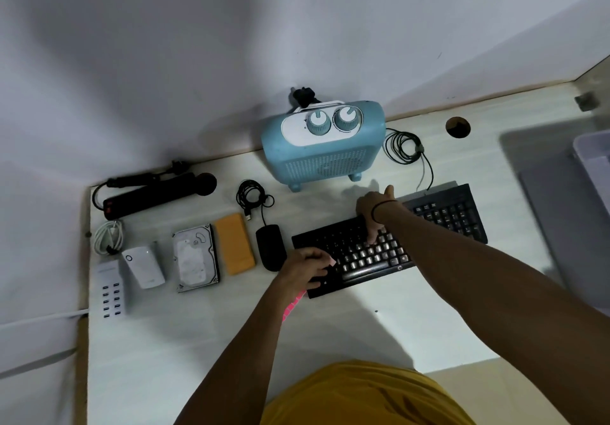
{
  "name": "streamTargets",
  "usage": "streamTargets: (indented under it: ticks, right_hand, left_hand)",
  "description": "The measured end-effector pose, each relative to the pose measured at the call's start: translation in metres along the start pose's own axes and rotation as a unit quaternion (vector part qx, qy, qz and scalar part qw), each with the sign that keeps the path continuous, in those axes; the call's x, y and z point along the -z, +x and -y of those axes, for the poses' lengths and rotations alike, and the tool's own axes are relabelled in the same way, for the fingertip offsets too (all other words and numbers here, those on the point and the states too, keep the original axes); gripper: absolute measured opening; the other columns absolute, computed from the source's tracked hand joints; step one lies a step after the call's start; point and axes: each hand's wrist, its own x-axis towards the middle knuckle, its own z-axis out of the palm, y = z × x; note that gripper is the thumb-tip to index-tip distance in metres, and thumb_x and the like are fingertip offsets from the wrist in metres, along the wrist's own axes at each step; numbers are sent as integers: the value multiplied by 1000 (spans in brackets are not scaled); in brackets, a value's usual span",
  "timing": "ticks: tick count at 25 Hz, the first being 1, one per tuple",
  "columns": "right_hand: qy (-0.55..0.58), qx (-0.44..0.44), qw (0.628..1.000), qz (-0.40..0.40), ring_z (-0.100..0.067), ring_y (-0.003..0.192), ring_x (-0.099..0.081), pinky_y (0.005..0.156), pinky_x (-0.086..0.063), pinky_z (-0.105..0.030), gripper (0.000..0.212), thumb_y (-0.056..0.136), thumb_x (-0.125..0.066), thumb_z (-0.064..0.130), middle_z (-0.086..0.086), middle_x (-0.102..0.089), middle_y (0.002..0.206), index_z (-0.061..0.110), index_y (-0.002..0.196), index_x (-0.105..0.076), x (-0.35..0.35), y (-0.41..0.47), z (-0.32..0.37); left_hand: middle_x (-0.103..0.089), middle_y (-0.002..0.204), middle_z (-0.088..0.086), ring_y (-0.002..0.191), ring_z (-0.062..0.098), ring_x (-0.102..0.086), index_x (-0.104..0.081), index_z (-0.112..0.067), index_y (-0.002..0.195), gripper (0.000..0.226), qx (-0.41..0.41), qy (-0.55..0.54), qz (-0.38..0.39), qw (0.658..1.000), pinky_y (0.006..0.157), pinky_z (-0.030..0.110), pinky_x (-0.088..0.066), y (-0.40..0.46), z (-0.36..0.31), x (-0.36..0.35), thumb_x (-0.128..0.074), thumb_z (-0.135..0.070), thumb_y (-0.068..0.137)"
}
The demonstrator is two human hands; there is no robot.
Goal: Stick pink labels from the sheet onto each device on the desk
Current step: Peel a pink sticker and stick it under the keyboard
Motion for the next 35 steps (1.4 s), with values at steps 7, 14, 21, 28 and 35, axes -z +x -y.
streamTargets:
  ticks: [7,14,21,28,35]
  right_hand:
    - [13,-38,996,-74,-28,119,-57,92,-49,-37,76,60,-92,41,-6,-59,128,17,125,-60,21,-41,-11]
    - [68,-56,957,-276,-35,110,-62,83,-51,-39,28,96,-48,13,-11,-65,118,18,120,-60,1,-97,6]
    - [176,-91,937,-287,-37,92,-67,59,-38,-36,46,80,-59,-2,-8,-54,117,15,122,-48,-79,-133,47]
    - [205,-65,950,-225,-37,90,-66,62,-39,-39,54,82,-59,-3,-8,-44,133,15,130,-41,-149,-113,67]
    - [216,-37,954,-204,-36,94,-66,64,-44,-40,44,81,-62,-3,-6,-49,127,15,119,-48,-171,-100,62]
  left_hand:
    - [-74,116,-1,118,14,-62,-75,-19,103,9,-53,0,35,998,98,43,-52,-14,-17,4,-69,-19,95]
    - [-75,108,-1,103,16,-65,-76,-20,95,5,-92,-1,89,992,93,39,-52,-33,-29,-2,-73,-19,92]
    - [-70,80,6,68,12,-66,-77,-6,97,12,-92,-92,152,980,65,22,-56,-48,-25,8,-65,-5,96]
    - [-75,107,23,97,28,-76,-72,3,110,20,-125,-72,2,990,83,29,-62,-33,2,17,-69,2,91]
    - [-78,96,18,88,25,-78,-77,-2,100,16,-106,-30,-96,989,80,31,-63,-9,20,0,-79,0,84]
